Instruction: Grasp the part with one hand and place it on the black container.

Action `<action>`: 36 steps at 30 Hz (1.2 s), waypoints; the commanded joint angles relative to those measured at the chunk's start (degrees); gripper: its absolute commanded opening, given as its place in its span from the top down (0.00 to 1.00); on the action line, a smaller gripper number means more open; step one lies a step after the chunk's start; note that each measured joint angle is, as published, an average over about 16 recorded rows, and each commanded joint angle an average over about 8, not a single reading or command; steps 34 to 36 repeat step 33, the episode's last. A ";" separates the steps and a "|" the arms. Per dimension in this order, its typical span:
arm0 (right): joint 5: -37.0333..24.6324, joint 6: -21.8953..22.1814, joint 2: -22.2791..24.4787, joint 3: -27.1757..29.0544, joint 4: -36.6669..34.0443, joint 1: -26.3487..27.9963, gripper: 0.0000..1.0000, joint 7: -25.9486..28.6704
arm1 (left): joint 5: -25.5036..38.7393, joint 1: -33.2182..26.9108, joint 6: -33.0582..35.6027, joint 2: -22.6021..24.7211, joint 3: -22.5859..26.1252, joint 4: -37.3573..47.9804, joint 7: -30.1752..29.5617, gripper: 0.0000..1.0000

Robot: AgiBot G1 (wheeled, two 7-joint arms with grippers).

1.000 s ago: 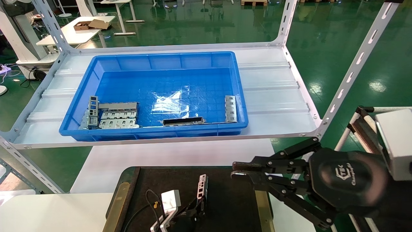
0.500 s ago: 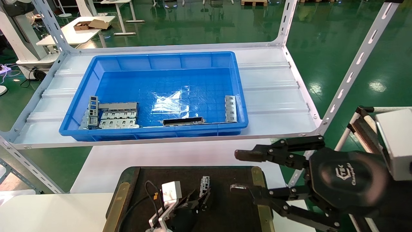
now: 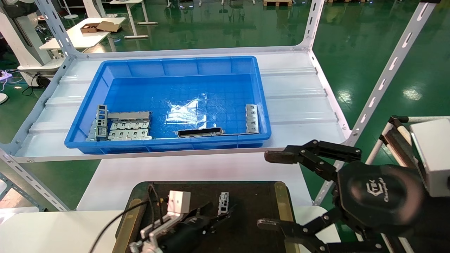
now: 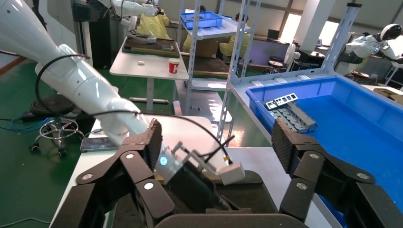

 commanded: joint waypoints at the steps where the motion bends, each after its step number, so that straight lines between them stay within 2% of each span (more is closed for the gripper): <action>1: 0.00 0.00 0.00 -0.01 0.00 0.00 0.00 0.00 | 0.28 -0.34 3.34 -1.87 -0.77 -0.39 0.11 0.00; 8: 0.02 0.01 0.01 -0.03 0.00 0.01 0.00 -0.01 | 0.23 0.00 16.05 -8.27 -5.62 -0.19 4.16 0.00; 21: 0.05 0.03 0.03 -0.07 0.00 0.01 0.00 -0.03 | -4.34 1.28 33.45 -18.05 -13.13 0.22 11.37 0.00; 28: 0.06 0.04 0.04 -0.09 0.00 0.02 0.00 -0.04 | -7.22 2.69 38.48 -21.26 -16.11 0.15 14.31 0.00; 36: 0.07 0.04 0.04 -0.10 0.00 0.02 0.00 -0.05 | -8.24 3.00 39.42 -21.89 -17.05 0.17 14.98 0.00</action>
